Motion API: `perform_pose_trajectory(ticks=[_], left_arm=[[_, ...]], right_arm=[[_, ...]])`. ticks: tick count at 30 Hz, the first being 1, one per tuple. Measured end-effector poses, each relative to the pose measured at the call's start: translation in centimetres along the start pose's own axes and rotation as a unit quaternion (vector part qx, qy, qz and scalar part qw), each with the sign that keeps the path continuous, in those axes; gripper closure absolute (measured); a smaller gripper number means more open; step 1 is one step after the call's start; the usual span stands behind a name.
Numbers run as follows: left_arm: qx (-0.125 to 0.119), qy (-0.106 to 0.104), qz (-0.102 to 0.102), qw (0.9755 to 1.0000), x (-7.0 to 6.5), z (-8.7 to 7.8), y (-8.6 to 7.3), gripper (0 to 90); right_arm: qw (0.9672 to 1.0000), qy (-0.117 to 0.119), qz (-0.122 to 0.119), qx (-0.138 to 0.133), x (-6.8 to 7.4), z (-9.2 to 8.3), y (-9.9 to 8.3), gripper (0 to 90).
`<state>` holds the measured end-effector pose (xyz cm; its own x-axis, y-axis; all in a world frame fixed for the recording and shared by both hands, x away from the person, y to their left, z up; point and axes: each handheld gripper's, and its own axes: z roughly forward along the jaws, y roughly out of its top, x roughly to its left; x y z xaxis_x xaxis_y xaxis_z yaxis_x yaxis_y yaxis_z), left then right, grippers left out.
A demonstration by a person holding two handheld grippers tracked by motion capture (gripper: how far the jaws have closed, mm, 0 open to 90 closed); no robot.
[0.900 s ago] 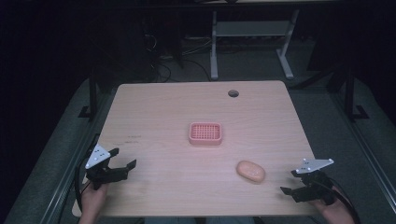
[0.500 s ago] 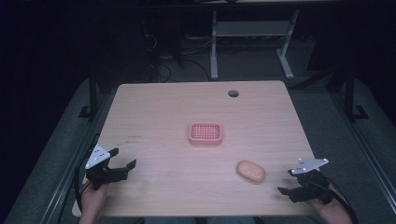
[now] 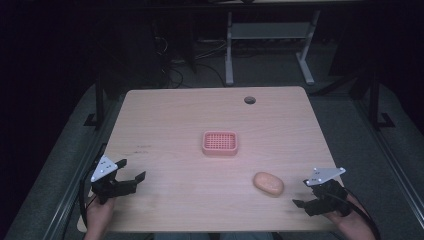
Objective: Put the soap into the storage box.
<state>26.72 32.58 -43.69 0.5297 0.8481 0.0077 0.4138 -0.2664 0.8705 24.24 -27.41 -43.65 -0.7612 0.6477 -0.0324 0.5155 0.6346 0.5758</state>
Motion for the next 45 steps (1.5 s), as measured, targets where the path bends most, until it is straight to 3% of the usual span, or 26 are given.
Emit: perform_pose_trajectory(ticks=[25,38,45], left_arm=[[-0.004,0.002,0.001,1.0000,0.0,-0.2,0.1,14.3],[-0.005,0.002,-0.002,1.0000,0.0,-0.2,0.1,14.3],[-0.005,0.002,-0.002,1.0000,0.1,-0.3,0.1,14.3]], right_arm=[[0.9978,0.018,-0.050,0.039,0.4,0.3,4.0,23.4],[0.9946,0.028,-0.083,0.055,0.7,1.4,6.1,23.4],[0.9935,0.035,-0.087,0.065,0.9,2.3,6.8,23.4]])
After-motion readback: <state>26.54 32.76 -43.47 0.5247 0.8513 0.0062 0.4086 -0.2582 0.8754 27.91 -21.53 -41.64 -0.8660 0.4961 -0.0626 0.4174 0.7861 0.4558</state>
